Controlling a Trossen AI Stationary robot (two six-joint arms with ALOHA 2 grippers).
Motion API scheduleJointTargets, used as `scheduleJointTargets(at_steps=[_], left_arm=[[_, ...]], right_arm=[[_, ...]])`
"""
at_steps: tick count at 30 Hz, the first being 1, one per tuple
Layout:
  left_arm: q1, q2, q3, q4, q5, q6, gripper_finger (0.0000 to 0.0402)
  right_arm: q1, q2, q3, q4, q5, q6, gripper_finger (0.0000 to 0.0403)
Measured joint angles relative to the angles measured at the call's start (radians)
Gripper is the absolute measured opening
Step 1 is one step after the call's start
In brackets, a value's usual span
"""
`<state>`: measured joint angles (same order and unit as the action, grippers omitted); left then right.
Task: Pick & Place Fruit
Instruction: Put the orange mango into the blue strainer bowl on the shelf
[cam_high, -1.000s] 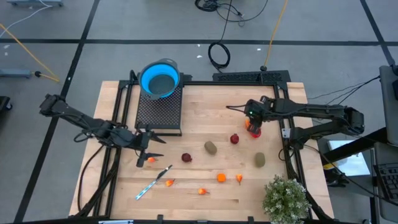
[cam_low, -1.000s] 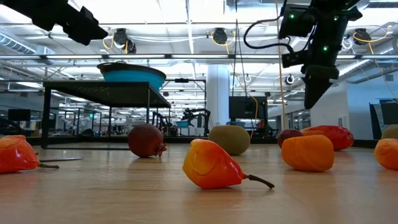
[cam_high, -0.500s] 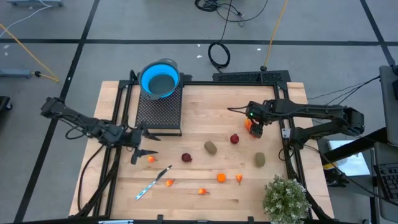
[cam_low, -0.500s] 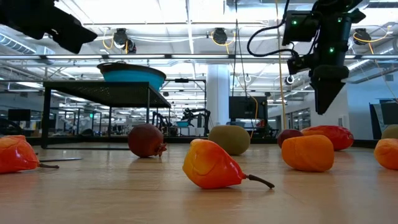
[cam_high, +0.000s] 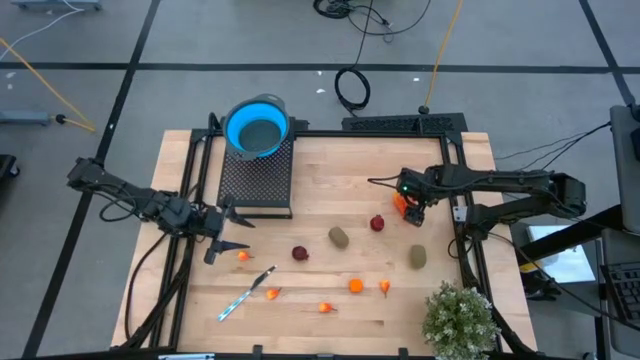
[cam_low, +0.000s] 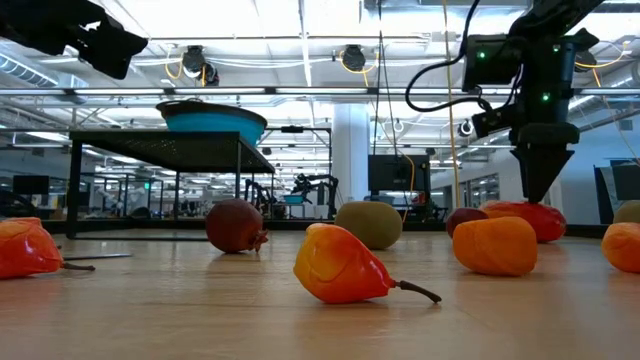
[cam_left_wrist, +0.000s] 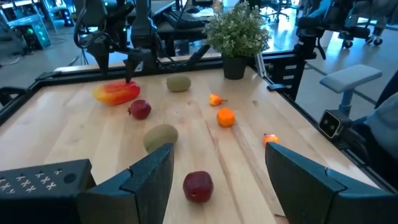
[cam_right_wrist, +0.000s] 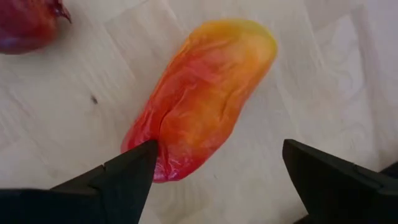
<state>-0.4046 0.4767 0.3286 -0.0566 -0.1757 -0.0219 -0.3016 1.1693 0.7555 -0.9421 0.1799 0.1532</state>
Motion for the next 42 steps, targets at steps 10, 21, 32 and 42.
scheduleJointTargets(at_steps=[10,21,32,42], left_arm=[[0.000,0.000,0.000,0.001,0.000,-0.005,0.0250],[0.000,0.000,0.000,0.001,0.001,-0.009,0.0250],[0.000,0.001,0.000,0.007,0.001,-0.009,0.0250],[0.000,0.001,0.000,0.007,0.001,-0.009,0.0250]], right_arm=[[0.000,-0.001,0.000,-0.001,0.000,-0.003,0.0343],[0.000,0.000,0.023,-0.065,-0.003,0.030,0.0343],[0.000,0.000,0.023,-0.066,-0.103,0.044,0.0343],[0.000,0.000,0.023,0.006,-0.106,0.043,0.0343]])
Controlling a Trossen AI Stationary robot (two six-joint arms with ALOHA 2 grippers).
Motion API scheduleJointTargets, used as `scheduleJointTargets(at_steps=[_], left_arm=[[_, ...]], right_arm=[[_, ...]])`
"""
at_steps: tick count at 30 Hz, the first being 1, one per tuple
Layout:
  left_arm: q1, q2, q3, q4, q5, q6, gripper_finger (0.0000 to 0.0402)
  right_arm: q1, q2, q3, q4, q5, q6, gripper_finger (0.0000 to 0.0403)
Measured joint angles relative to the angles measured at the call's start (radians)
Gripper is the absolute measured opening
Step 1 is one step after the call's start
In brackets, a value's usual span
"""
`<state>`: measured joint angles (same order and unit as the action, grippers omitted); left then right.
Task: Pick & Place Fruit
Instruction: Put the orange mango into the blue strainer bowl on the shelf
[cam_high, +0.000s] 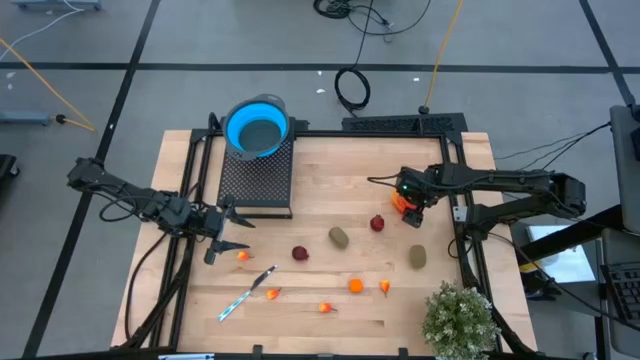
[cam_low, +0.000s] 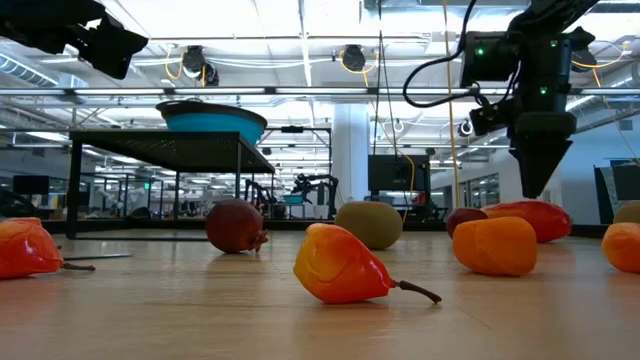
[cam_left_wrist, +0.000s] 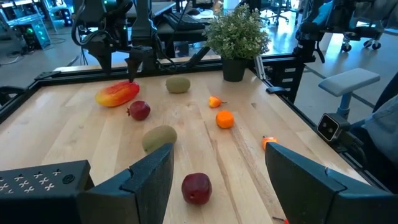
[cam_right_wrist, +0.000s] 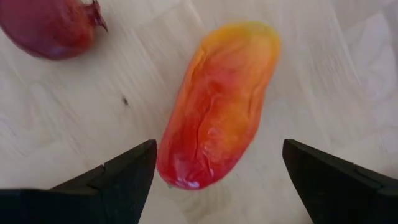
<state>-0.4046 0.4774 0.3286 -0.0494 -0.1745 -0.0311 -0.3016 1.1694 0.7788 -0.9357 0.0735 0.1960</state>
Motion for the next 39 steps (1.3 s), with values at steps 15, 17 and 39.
scheduleJointTargets(at_steps=[15,17,39], left_arm=[[0.000,0.000,0.000,0.000,0.040,0.000,0.0250],[0.000,0.000,0.000,0.000,0.040,0.000,0.0250],[0.000,0.000,0.000,0.002,0.042,-0.032,0.0250]], right_arm=[[0.000,0.000,-0.070,0.087,-0.024,0.002,0.0343],[0.000,0.016,-0.071,0.100,-0.026,0.007,0.0343],[0.000,0.153,-0.080,0.147,-0.018,0.020,0.0246]])
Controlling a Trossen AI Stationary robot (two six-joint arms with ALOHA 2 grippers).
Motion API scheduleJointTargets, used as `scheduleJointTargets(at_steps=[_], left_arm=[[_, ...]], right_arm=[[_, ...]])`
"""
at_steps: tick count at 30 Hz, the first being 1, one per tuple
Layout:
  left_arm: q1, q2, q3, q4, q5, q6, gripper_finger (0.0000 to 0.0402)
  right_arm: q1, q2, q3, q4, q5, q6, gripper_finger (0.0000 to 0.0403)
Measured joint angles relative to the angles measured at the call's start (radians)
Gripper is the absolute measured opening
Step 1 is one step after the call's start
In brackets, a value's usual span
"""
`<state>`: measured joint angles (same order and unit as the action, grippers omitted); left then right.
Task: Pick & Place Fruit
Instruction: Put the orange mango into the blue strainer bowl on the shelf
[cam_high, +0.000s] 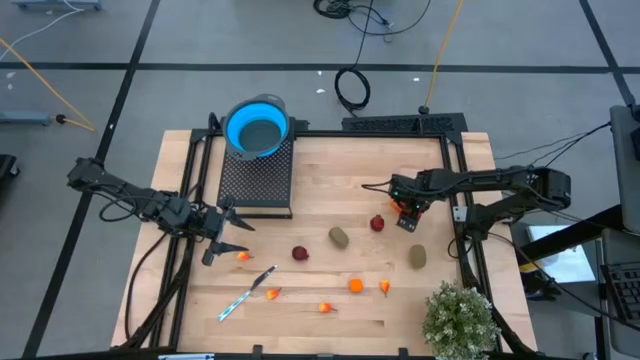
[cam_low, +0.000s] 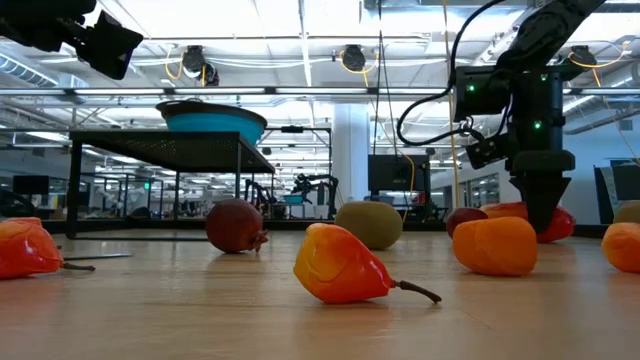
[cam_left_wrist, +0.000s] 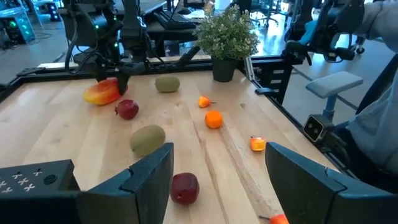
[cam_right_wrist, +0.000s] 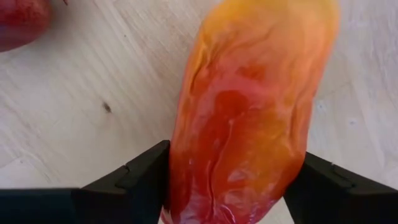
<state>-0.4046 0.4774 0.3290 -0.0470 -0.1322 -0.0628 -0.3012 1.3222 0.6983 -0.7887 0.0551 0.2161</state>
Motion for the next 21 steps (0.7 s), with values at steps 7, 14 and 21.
scheduleJointTargets(at_steps=[7,14,21], left_arm=[[0.000,0.000,0.000,0.101,-0.002,-0.014,0.0250],[0.000,0.001,0.000,0.182,-0.136,0.030,0.0250],[0.000,0.055,0.000,0.303,-0.248,0.056,0.0250]], right_arm=[[0.012,-0.059,0.000,-0.001,0.019,0.000,0.0244],[0.054,-0.187,0.015,0.036,0.056,0.000,0.0242],[0.104,-0.294,0.015,0.158,0.107,-0.012,0.0240]])
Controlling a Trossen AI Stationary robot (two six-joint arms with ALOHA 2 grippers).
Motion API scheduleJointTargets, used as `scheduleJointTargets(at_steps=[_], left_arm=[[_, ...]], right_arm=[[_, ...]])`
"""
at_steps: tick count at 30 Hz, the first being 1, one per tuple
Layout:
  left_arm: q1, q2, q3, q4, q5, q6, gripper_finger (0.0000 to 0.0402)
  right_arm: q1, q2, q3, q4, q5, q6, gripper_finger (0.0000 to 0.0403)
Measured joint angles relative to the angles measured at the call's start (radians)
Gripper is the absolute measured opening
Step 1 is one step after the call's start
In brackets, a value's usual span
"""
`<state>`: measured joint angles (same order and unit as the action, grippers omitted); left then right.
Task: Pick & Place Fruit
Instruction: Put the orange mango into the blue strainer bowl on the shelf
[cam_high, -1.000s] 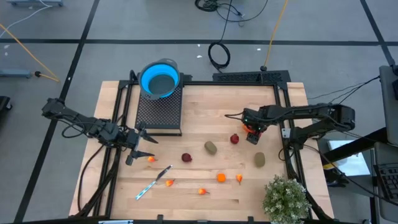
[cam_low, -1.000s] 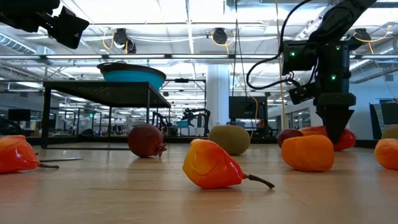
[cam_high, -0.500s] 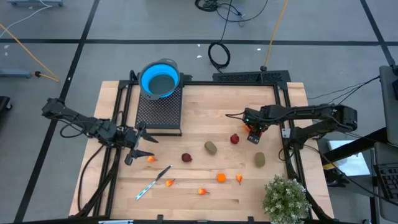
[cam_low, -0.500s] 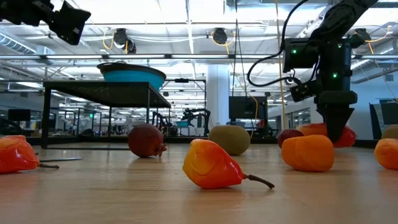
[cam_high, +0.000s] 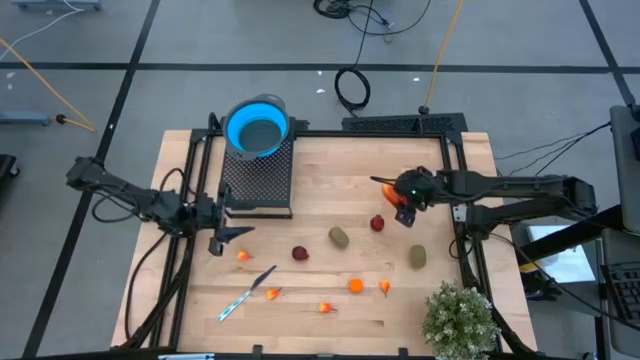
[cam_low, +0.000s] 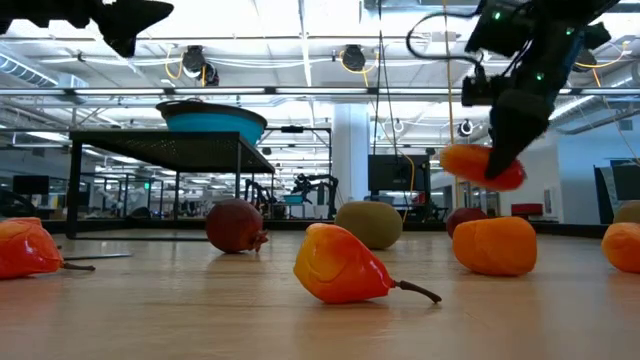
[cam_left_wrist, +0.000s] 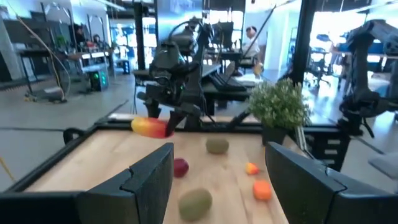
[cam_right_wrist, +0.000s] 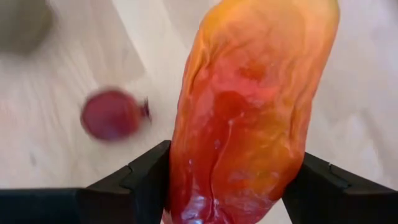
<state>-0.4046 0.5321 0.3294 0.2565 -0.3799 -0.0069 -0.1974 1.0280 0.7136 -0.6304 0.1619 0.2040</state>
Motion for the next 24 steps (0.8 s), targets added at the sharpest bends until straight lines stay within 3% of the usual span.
scheduleJointTargets(at_steps=[7,14,24], left_arm=[[0.000,0.123,0.000,0.194,-0.043,0.033,0.0250],[0.006,0.260,0.001,0.363,-0.159,0.039,0.0250],[0.069,0.420,0.107,0.391,-0.164,0.030,0.0250]], right_arm=[[0.073,-0.028,0.000,0.216,0.130,-0.152,0.0241],[0.128,-0.025,0.000,0.478,0.132,-0.313,0.0241],[0.203,-0.018,0.000,0.710,0.131,-0.448,0.0241]])
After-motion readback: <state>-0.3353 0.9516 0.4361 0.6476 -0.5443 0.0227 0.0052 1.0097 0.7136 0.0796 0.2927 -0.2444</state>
